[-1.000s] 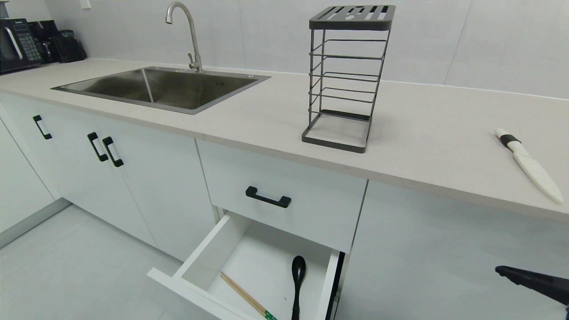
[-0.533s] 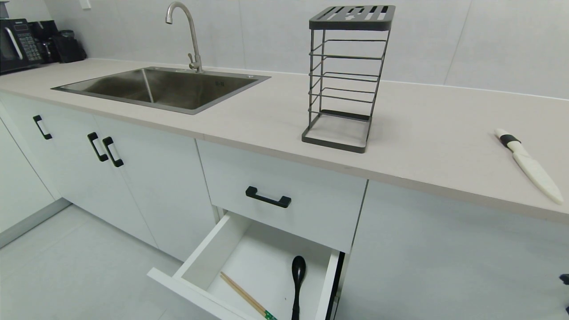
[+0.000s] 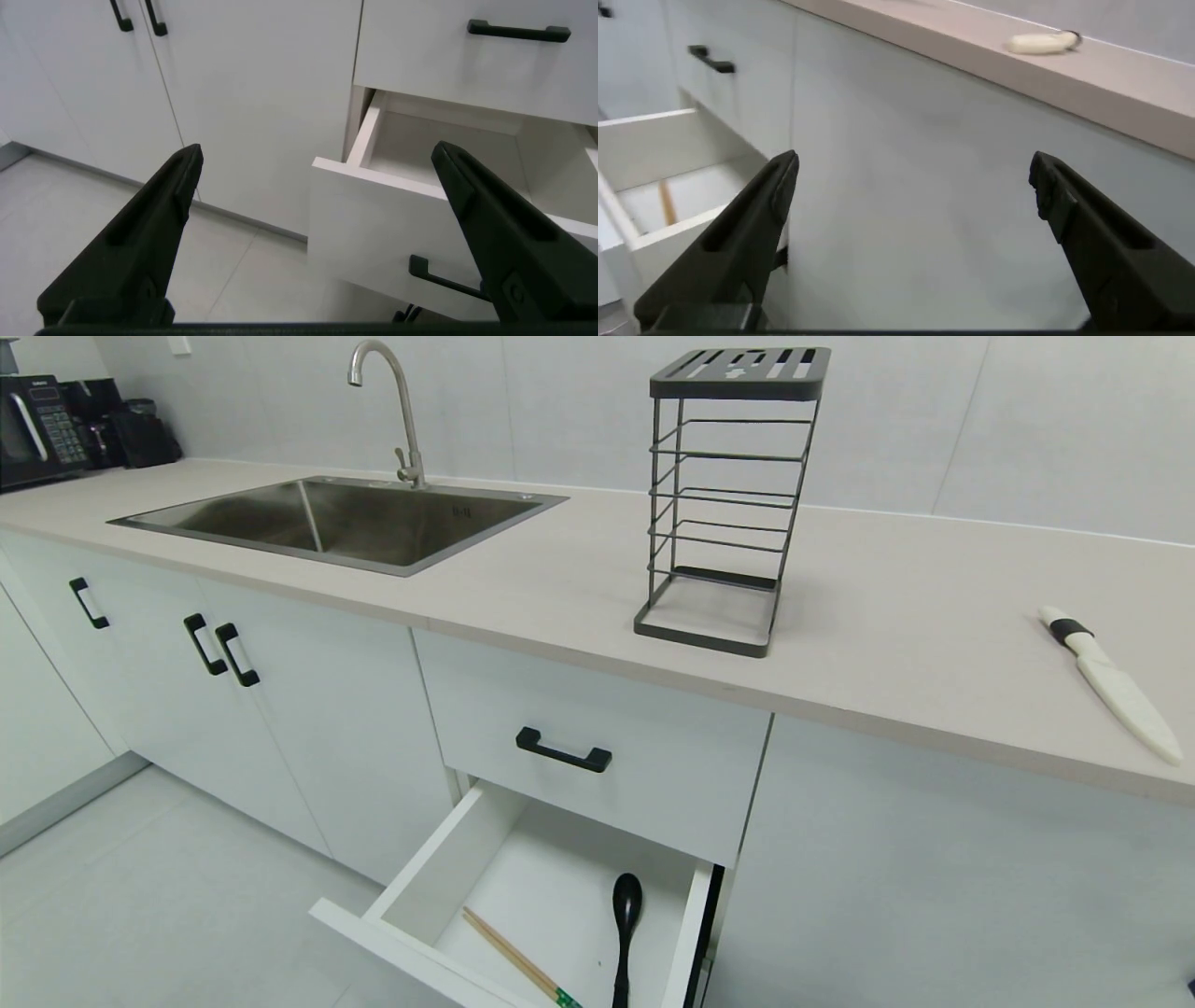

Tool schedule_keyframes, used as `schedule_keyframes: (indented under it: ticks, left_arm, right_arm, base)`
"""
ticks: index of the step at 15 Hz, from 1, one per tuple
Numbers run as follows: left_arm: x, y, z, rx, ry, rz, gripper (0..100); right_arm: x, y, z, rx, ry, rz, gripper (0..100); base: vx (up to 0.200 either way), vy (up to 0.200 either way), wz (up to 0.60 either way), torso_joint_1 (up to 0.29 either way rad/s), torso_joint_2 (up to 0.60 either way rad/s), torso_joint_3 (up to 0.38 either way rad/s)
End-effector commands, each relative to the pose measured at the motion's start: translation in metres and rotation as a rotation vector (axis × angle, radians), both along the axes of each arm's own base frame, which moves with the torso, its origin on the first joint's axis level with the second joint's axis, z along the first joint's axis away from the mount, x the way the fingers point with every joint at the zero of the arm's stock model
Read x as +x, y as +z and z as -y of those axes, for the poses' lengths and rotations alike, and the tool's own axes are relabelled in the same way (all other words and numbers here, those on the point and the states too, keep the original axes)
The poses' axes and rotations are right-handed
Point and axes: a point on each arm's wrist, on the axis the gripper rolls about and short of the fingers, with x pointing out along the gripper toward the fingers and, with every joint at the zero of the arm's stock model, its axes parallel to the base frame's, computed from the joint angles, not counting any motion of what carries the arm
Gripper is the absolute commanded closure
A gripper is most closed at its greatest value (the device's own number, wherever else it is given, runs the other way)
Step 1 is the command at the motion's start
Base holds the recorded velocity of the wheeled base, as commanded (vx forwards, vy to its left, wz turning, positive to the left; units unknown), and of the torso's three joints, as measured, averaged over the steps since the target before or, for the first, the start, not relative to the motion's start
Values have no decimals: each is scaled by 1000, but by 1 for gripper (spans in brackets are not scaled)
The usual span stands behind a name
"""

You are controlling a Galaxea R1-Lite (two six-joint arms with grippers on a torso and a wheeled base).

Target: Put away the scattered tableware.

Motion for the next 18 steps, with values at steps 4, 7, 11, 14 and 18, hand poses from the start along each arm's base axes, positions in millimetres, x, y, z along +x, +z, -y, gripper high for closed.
schedule_keyframes:
  ticks: [4, 7, 11, 14, 18]
  left_arm:
    - [0, 0, 0, 0, 0, -2, 0]
    - [0, 0, 0, 0, 0, -2, 0]
    - [0, 0, 0, 0, 0, -2, 0]
    - [0, 0, 0, -3, -5, 0, 0]
    - [0, 0, 0, -3, 1, 3, 0]
  right_arm:
    - [-4, 2, 0, 12, -126, 37, 0]
    - [-6, -11, -1, 15, -176, -4, 0]
    - [-8, -28, 1, 154, -228, -27, 0]
    - [-7, -41, 2, 238, -290, -171, 0]
    - [-7, -40, 2, 218, -286, -158, 0]
  base:
    - [0, 0, 0, 0, 0, 0]
    - [0, 0, 0, 0, 0, 0]
    - [0, 0, 0, 0, 0, 0]
    - [0, 0, 0, 0, 0, 0]
    - [0, 0, 0, 0, 0, 0]
